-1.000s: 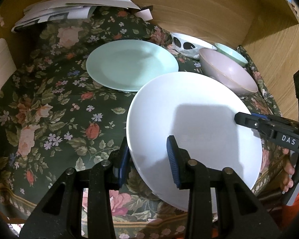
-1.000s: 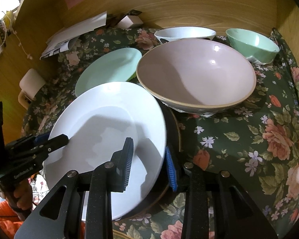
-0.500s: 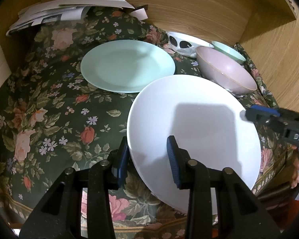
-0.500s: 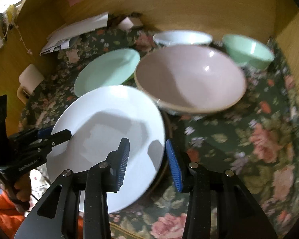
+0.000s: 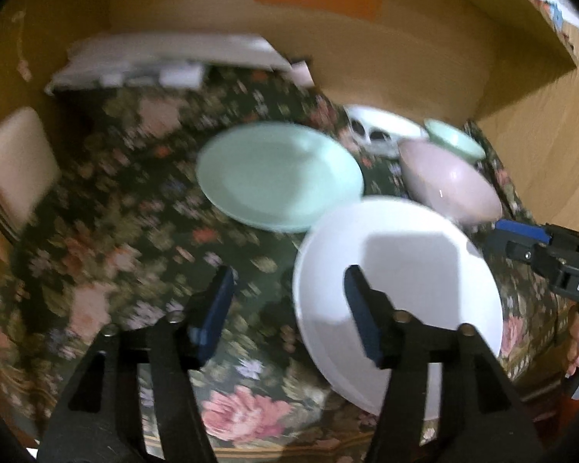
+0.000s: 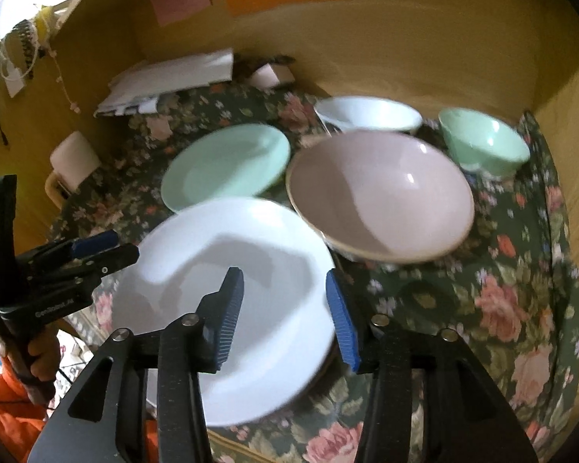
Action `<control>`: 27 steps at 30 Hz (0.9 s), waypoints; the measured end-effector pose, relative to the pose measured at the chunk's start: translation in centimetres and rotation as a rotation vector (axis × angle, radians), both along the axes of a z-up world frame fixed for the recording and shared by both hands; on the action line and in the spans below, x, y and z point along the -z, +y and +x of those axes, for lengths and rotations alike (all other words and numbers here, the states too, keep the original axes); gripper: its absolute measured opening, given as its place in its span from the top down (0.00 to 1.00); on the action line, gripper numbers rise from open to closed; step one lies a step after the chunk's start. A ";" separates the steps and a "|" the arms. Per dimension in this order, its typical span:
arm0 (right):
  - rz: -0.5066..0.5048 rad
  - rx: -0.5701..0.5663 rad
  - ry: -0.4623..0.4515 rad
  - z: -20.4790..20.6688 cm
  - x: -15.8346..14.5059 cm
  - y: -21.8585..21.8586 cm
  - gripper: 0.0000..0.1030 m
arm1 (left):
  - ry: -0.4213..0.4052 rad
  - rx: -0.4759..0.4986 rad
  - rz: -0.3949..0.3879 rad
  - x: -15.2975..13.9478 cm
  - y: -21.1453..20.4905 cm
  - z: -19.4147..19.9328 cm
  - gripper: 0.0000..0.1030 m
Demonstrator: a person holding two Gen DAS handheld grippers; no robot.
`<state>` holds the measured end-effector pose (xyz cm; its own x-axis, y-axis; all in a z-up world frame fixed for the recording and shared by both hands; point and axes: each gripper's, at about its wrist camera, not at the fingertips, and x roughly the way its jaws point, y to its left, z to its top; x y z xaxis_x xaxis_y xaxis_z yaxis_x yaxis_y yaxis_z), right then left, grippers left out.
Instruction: Organize plates and bowls
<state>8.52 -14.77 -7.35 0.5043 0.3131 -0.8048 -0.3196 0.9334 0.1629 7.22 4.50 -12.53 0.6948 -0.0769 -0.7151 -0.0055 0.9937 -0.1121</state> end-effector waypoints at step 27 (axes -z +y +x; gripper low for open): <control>-0.016 -0.072 -0.073 10.2 -1.0 6.0 0.27 | 0.040 -0.143 0.057 -1.8 7.1 8.7 0.09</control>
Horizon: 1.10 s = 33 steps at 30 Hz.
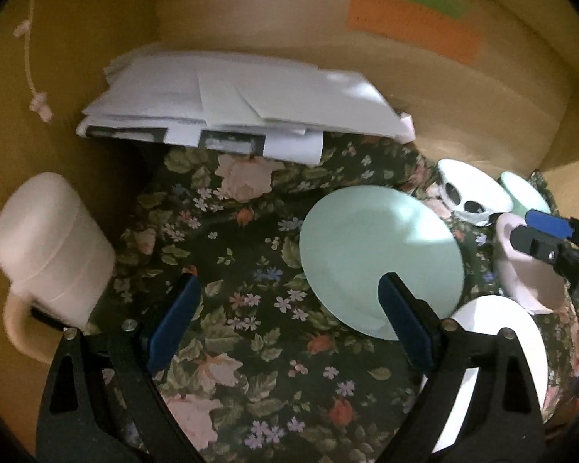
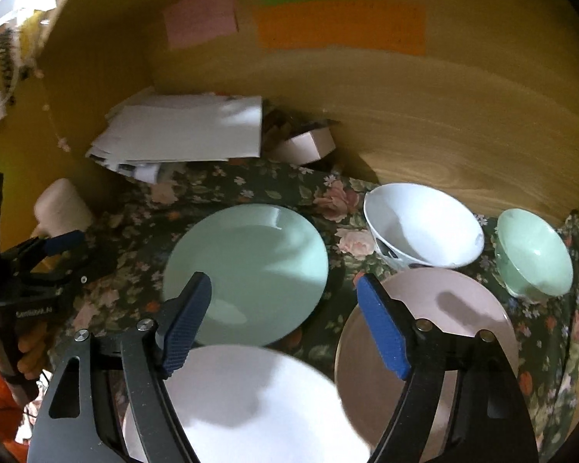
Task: Organize plates and bowls
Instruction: 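Move both tools to the mint green plate rim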
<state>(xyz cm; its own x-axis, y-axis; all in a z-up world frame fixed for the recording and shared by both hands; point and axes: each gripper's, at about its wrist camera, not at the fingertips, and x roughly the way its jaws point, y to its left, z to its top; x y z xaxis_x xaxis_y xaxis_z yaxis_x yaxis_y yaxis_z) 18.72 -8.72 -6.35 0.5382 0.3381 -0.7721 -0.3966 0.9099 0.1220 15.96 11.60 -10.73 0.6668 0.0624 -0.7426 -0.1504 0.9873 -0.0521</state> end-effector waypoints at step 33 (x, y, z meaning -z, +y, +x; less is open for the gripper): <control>-0.169 -0.058 0.406 10.3 9.0 3.4 0.73 | 0.185 0.110 -0.128 6.9 -0.8 6.1 0.50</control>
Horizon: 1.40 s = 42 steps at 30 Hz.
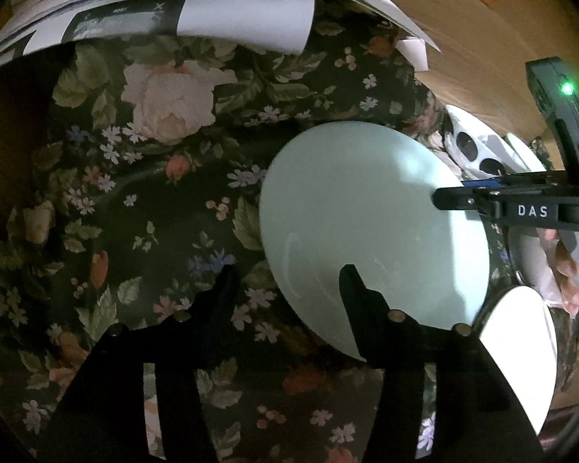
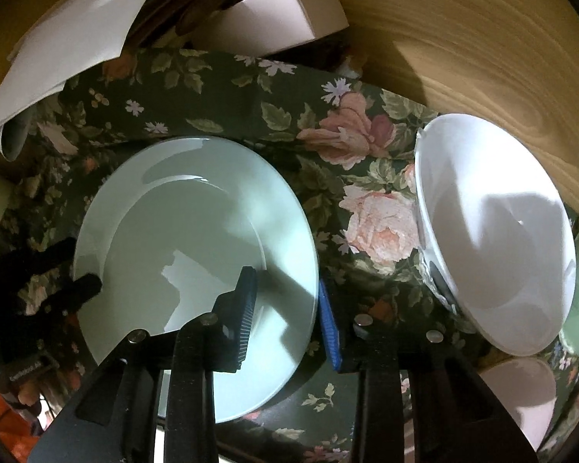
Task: Organize plates and bowls
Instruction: 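Move both tools to the mint green plate rim, then close both tools on the mint green plate rim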
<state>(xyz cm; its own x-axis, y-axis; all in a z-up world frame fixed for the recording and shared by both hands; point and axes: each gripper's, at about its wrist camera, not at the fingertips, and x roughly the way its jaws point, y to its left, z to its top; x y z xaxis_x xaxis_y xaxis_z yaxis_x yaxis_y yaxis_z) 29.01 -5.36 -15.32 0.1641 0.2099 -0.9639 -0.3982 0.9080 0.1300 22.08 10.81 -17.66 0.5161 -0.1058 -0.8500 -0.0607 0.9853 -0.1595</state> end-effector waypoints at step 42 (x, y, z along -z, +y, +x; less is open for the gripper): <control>0.173 -0.024 -0.166 -6.5 -4.1 3.0 0.76 | -0.128 -0.068 0.016 -4.9 4.9 -7.8 0.58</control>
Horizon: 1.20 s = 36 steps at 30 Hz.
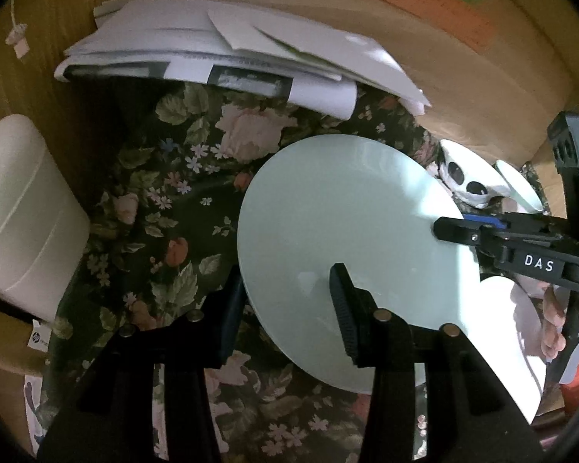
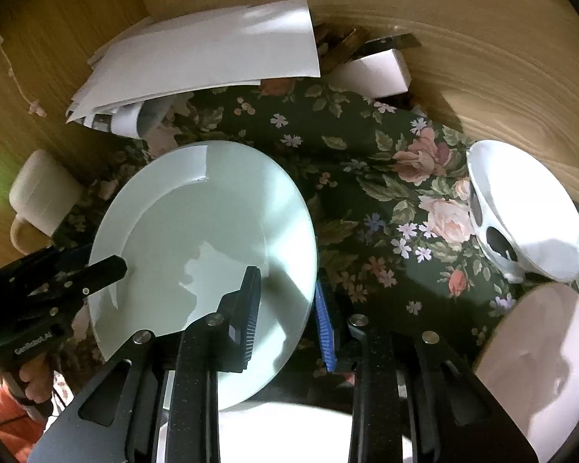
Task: Organize plates and bowls
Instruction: 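Close both tools on the mint green plate rim, then lift the mint green plate with both tools and carry it over the white plate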
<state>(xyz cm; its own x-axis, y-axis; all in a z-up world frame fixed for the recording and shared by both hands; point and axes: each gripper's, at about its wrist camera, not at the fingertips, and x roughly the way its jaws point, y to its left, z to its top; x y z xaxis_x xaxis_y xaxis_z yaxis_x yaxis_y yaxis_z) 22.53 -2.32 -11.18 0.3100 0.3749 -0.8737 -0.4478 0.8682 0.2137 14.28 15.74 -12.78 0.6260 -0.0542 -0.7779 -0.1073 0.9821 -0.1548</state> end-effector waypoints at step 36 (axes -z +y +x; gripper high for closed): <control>0.053 0.101 -0.098 -8.7 -3.7 -6.9 0.76 | -0.074 0.098 0.025 -1.9 -8.1 -5.5 0.59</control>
<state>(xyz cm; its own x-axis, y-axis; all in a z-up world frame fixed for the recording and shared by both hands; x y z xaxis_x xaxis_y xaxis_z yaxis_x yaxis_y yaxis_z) 13.85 -9.22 -7.44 0.4308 0.3824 -0.8174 -0.3801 0.8984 0.2200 8.77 7.68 -10.89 0.6747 -0.0993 -0.7314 0.0003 0.9910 -0.1342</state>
